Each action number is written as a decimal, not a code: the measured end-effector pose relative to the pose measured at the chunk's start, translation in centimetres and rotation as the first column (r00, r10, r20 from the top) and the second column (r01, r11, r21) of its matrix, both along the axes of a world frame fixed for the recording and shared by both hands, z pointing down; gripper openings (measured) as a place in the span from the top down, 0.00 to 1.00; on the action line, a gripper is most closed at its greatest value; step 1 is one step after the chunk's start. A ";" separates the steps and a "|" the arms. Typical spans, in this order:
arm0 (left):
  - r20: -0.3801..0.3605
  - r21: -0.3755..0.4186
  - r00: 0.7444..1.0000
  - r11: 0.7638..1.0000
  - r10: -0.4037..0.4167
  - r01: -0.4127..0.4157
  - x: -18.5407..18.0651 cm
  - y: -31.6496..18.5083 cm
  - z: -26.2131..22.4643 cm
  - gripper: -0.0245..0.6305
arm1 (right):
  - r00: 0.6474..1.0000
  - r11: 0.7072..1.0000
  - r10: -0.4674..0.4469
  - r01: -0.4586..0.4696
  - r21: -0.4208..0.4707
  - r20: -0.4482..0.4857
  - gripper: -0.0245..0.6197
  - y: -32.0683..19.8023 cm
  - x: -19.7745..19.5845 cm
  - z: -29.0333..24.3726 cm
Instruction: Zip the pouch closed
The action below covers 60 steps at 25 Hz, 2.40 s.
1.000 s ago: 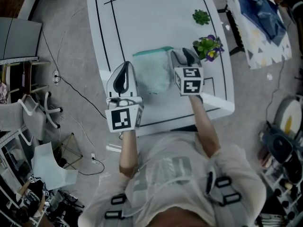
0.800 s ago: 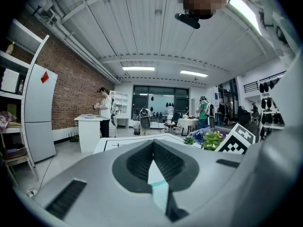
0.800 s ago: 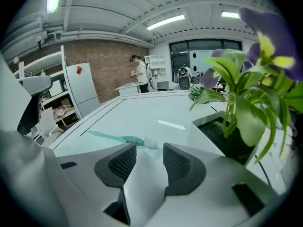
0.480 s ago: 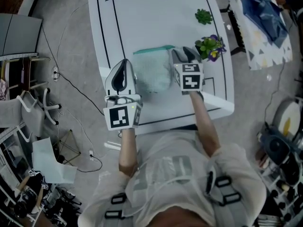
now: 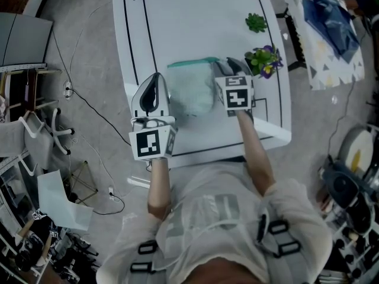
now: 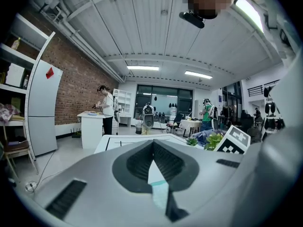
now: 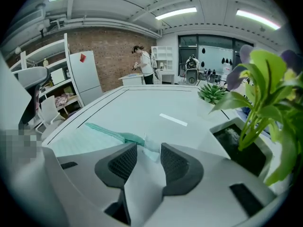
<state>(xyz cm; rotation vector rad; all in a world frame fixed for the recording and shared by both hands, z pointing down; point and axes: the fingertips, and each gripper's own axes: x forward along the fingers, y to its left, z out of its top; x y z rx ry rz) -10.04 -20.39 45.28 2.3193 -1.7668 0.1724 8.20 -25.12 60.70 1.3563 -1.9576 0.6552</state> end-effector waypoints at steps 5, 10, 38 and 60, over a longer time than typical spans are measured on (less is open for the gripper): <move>0.006 -0.007 1.000 1.000 0.009 -0.009 0.2 0.0 0.4 0.95 | 0.999 0.999 -0.037 0.037 0.013 -0.015 0.78 -0.1 -0.3 -0.1; 0.029 -0.018 0.999 1.000 0.014 -0.014 0.3 -0.1 1.0 0.95 | 0.997 0.997 -0.054 0.056 0.057 -0.048 0.91 -0.1 0.0 -0.3; -0.058 0.108 0.998 0.994 -0.006 0.012 -0.9 3.1 -5.9 0.95 | 0.986 0.848 -0.152 0.094 0.521 0.071 0.94 0.9 -3.8 -19.7; -0.265 0.206 0.958 0.977 0.110 -0.055 1.1 4.5 -13.2 0.95 | 0.924 0.675 -0.378 0.231 0.700 0.060 0.94 7.5 -7.2 -28.0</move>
